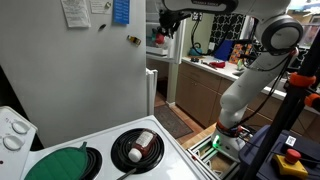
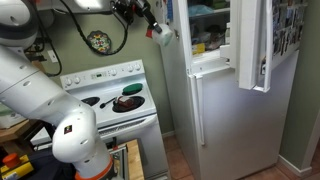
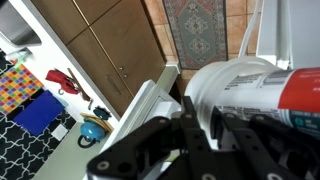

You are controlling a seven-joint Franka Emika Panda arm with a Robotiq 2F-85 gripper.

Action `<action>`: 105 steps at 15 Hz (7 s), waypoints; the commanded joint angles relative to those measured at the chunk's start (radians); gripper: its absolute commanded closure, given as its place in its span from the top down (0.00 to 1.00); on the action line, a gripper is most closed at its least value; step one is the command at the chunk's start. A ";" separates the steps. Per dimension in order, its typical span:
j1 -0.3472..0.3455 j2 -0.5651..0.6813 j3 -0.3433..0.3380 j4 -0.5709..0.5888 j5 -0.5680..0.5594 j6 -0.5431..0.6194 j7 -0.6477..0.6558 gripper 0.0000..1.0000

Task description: Pick up the plastic bowl from the washing machine and put it in the second rack from the bottom on the fridge door

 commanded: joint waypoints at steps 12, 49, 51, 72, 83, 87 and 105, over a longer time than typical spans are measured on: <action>-0.082 -0.001 -0.050 0.063 -0.096 0.082 0.118 0.03; -0.145 0.071 -0.163 0.174 -0.070 0.537 0.329 0.03; -0.154 0.067 -0.167 0.172 -0.080 0.567 0.344 0.03; -0.204 0.094 -0.241 0.205 0.089 0.743 0.510 0.03; -0.229 0.131 -0.254 0.206 0.116 0.816 0.664 0.03; -0.233 0.146 -0.257 0.220 0.129 0.790 0.741 0.03; -0.230 0.305 -0.277 0.450 0.202 0.547 0.917 0.03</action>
